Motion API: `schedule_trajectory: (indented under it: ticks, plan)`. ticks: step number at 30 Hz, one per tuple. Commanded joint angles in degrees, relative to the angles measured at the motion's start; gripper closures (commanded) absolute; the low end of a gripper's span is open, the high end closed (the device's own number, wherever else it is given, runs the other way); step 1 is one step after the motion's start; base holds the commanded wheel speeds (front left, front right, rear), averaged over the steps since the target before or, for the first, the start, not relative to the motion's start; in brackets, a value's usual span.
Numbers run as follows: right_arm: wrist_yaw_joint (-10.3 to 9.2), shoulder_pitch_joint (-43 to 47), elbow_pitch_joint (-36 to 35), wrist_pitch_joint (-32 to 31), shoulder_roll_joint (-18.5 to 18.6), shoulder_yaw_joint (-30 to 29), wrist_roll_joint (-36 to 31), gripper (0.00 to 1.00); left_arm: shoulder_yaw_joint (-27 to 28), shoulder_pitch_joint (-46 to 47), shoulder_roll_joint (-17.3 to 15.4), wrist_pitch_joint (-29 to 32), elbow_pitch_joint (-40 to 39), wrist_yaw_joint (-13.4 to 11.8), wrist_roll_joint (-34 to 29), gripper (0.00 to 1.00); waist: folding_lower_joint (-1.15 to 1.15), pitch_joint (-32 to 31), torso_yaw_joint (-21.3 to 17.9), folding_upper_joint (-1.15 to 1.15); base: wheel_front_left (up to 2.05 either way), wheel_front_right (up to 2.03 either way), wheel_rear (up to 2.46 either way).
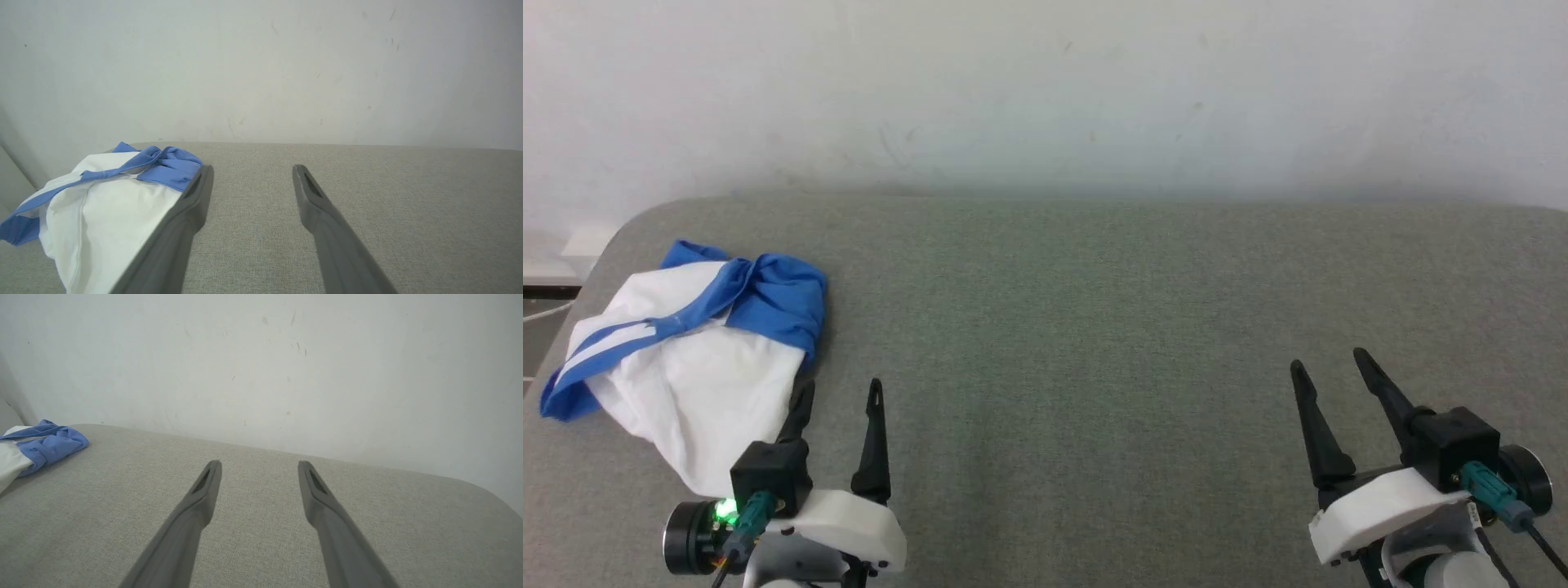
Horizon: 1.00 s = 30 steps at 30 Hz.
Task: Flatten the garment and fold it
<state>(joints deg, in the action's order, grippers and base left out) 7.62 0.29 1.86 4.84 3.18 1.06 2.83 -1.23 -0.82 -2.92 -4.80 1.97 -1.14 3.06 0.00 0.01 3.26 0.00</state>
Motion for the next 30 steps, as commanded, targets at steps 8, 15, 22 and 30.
schedule_trajectory:
  ticks: [8,15,22,30]
  plan:
    - [-0.05,0.4,0.9,1.5,-0.1,0.9,1.4,0.00,0.2,-1.0,0.0,-1.5,0.2,-0.6,0.5,0.00,0.00,-0.5,4.0,0.00,0.00,0.00,0.00]
    - [-0.06,0.5,1.3,2.3,-0.1,1.3,2.0,0.00,0.3,-1.4,0.0,-2.3,0.1,-0.7,0.7,0.00,0.00,-0.7,7.0,0.00,0.00,0.00,0.00]
    - [-0.07,0.5,2.1,3.2,-0.2,2.0,3.1,0.00,0.4,-1.5,0.0,-3.2,0.1,-0.7,0.7,0.00,0.00,-0.6,10.1,0.00,0.00,0.00,0.00]
    - [-0.08,0.4,2.7,4.1,-0.2,2.5,3.8,0.00,0.5,-1.8,0.0,-4.1,0.1,-0.9,1.0,0.00,0.00,-0.6,13.7,0.00,0.00,0.00,0.00]
